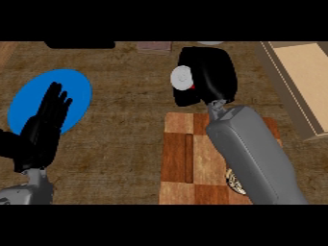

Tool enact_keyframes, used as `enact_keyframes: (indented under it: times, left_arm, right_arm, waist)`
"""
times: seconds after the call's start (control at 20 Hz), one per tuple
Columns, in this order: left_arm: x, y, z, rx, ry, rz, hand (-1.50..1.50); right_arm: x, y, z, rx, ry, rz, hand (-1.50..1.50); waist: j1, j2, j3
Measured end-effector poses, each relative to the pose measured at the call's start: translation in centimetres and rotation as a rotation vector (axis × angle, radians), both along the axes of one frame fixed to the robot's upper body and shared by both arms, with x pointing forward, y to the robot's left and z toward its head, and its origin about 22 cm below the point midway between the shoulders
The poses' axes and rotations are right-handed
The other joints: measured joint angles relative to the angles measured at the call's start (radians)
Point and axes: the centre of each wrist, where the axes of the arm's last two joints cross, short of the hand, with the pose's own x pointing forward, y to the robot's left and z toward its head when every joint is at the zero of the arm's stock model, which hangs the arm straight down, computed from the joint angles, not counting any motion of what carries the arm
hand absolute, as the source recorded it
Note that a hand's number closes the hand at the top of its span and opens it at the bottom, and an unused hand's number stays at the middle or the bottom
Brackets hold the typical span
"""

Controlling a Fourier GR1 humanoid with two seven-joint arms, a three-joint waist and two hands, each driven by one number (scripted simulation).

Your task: Pick the can from the cutting board and place it in the cardboard box

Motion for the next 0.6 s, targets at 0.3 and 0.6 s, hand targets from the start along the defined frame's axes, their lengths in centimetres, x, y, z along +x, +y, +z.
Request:
enact_keyframes:
  times: [0.3, 0.6]
  left_arm:
    - [0.0, 0.5, -0.2, 0.006, 0.002, 0.007, 0.00]
    - [0.0, 0.6, 0.5, 0.009, -0.004, 0.003, 0.00]
  right_arm:
    - [1.0, -3.3, 4.1, 0.087, -0.129, -0.195, 1.50]
    - [2.5, -8.3, 6.1, 0.133, -0.147, -0.330, 1.50]
  waist:
    - [-0.001, 0.001, 0.000]
    - [0.002, 0.002, 0.000]
